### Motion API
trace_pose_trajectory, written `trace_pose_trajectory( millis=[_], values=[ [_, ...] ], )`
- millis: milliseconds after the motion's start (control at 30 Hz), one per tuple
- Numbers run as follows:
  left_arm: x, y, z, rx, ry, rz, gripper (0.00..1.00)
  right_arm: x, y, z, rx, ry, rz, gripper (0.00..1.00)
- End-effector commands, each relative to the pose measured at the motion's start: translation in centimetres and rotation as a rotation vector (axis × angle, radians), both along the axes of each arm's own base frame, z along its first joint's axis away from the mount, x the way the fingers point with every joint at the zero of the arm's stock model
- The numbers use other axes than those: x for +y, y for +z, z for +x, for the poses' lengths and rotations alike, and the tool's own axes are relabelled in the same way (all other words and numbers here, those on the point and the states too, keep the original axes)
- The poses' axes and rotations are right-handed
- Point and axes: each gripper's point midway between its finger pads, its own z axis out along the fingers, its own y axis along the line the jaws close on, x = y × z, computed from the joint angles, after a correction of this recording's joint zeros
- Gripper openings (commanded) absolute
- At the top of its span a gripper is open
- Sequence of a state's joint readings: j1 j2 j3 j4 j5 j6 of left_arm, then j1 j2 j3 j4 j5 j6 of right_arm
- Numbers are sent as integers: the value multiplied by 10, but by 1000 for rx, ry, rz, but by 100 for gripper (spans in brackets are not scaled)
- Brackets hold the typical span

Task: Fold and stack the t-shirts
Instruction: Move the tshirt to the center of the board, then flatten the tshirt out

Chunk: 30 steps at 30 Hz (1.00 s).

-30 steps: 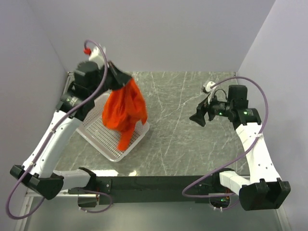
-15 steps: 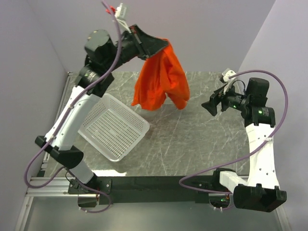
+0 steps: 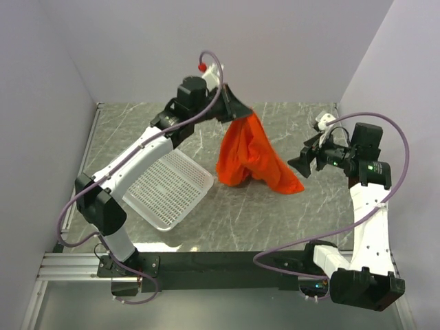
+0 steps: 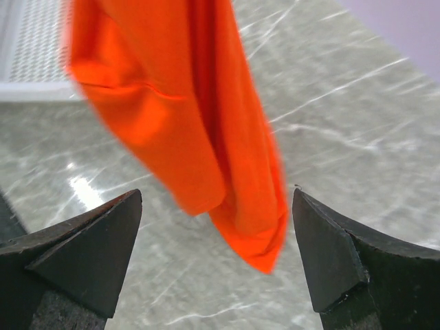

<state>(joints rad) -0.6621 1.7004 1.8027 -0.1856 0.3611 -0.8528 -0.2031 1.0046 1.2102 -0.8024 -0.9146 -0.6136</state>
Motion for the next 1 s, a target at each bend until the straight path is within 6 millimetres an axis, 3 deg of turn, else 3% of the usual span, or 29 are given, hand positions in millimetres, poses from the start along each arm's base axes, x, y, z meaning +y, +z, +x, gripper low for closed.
trace_pose_trajectory(
  millis=[0, 33, 67, 100, 167, 200, 300, 333, 433, 500, 533, 567, 633, 667, 700, 767, 800, 967],
  values=[
    [21, -51, 20, 69, 152, 108, 12, 18, -21, -14, 47, 117, 30, 96],
    [27, -80, 25, 127, 182, 170, 17, 20, -27, -14, 58, 130, 30, 96],
    [32, -102, 30, 161, 199, 212, 29, 23, -39, -15, 92, 141, 32, 96],
    [46, -137, 44, 224, 245, 278, 39, 30, -46, -15, 104, 165, 7, 96],
    [67, -170, 51, 280, 304, 391, 56, 39, -66, -16, 158, 189, -23, 96],
    [79, -176, 61, 265, 368, 434, 60, 42, -73, -14, 169, 193, -47, 95],
    [94, -172, 64, 185, 403, 499, 71, 57, -101, -15, 246, 235, -107, 95],
    [101, -161, 64, 131, 414, 517, 72, 64, -108, -16, 263, 262, -130, 94],
    [114, -143, 56, 24, 410, 558, 73, 72, -131, -10, 332, 275, -163, 93],
    [123, -149, 47, -5, 402, 590, 73, 82, -150, -7, 371, 292, -203, 91],
    [129, -132, 41, -69, 407, 579, 73, 86, -155, -8, 387, 302, -215, 91],
    [136, -142, 36, -75, 409, 603, 73, 95, -166, -9, 409, 325, -243, 90],
    [149, -122, 27, -145, 443, 582, 74, 105, -176, -11, 436, 342, -265, 89],
    [158, -130, 23, -146, 470, 607, 76, 110, -186, -9, 442, 342, -301, 88],
    [167, -116, 17, -176, 501, 589, 77, 112, -192, -9, 458, 330, -314, 87],
    [184, -117, 13, -180, 564, 600, 84, 114, -206, -2, 478, 301, -343, 85],
    [191, -107, 7, -193, 584, 581, 87, 114, -211, -1, 491, 279, -362, 84],
    [202, -118, -9, -175, 589, 581, 89, 112, -247, 10, 525, 191, -467, 81]
  ],
)
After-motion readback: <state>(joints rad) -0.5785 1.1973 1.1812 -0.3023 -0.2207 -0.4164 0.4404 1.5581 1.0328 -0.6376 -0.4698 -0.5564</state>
